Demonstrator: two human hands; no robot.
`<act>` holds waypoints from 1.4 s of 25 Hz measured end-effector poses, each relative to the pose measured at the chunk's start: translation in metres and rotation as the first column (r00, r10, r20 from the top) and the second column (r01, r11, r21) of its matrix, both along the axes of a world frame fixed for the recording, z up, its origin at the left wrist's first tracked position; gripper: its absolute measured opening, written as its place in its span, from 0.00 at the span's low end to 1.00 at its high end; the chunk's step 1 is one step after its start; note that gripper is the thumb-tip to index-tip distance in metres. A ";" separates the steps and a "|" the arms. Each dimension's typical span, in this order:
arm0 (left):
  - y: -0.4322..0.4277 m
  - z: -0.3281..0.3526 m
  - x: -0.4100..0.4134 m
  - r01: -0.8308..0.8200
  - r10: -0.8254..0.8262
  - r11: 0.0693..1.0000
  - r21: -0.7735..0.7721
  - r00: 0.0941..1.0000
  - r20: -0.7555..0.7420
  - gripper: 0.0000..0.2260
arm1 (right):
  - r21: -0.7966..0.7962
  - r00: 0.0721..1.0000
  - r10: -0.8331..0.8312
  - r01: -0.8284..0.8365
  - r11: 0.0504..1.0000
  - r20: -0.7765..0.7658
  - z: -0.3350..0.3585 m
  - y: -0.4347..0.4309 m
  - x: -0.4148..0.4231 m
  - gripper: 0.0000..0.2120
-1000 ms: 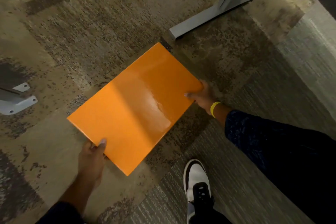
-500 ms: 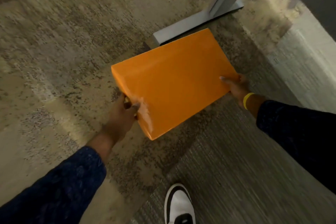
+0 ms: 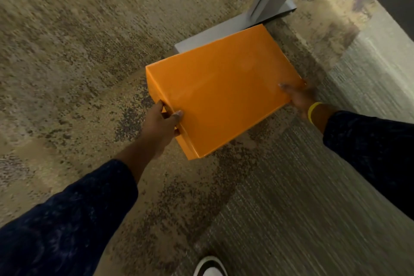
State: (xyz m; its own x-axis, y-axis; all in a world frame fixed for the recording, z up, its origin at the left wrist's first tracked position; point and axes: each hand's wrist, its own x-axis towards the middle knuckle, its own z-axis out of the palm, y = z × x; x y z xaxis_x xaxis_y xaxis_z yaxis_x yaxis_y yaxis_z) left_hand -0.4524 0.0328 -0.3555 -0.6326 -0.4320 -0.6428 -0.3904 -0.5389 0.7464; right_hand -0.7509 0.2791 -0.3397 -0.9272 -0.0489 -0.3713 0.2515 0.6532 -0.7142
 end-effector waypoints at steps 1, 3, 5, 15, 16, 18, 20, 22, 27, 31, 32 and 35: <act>0.001 0.000 -0.002 -0.003 0.003 1.000 0.010 1.000 0.001 0.24 | 0.014 1.000 0.011 -0.010 1.000 -0.011 0.000 -0.001 -0.001 0.45; 0.002 0.000 -0.004 -0.020 0.020 1.000 0.019 1.000 0.003 0.26 | 0.065 1.000 0.009 -0.008 0.998 -0.025 -0.001 -0.003 0.000 0.46; 0.003 -0.001 -0.003 -0.036 0.036 0.999 0.002 0.999 0.007 0.27 | 0.143 1.000 0.014 -0.010 0.990 -0.026 -0.001 -0.008 0.008 0.47; -0.001 0.007 0.041 0.458 -0.184 0.541 -0.705 0.883 0.433 0.38 | 0.550 0.836 0.536 -0.394 0.736 -0.119 0.016 -0.052 0.116 0.42; -0.003 0.010 0.050 0.536 -0.221 0.461 -0.708 0.842 0.493 0.40 | 0.556 0.821 0.560 -0.416 0.720 -0.111 0.020 -0.057 0.128 0.43; -0.008 0.019 0.067 0.663 -0.279 0.273 -0.697 0.748 0.602 0.42 | 0.570 0.795 0.598 -0.447 0.690 -0.101 0.029 -0.065 0.152 0.44; -0.013 0.033 0.083 0.710 -0.320 0.126 -0.693 0.690 0.649 0.43 | 0.573 0.774 0.626 -0.474 0.668 -0.090 0.036 -0.073 0.175 0.44; -0.017 0.048 0.099 0.729 -0.327 0.038 -0.683 0.655 0.681 0.44 | 0.563 0.756 0.651 -0.510 0.650 -0.066 0.045 -0.077 0.200 0.45; -0.025 0.082 0.146 0.757 -0.279 -0.135 -0.640 0.591 0.757 0.46 | 0.554 0.699 0.715 -0.585 0.592 -0.027 0.062 -0.084 0.272 0.45; -0.032 0.114 0.195 0.754 -0.253 -0.210 -0.622 0.573 0.780 0.47 | 0.550 0.664 0.748 -0.629 0.549 0.013 0.083 -0.092 0.344 0.45; -0.033 0.121 0.207 0.766 -0.246 -0.242 -0.596 0.546 0.801 0.48 | 0.565 0.656 0.754 -0.631 0.532 0.022 0.088 -0.094 0.362 0.45; -0.039 0.141 0.244 0.768 -0.242 -0.327 -0.551 0.496 0.834 0.50 | 0.573 0.658 0.751 -0.637 0.516 0.054 0.101 -0.102 0.412 0.46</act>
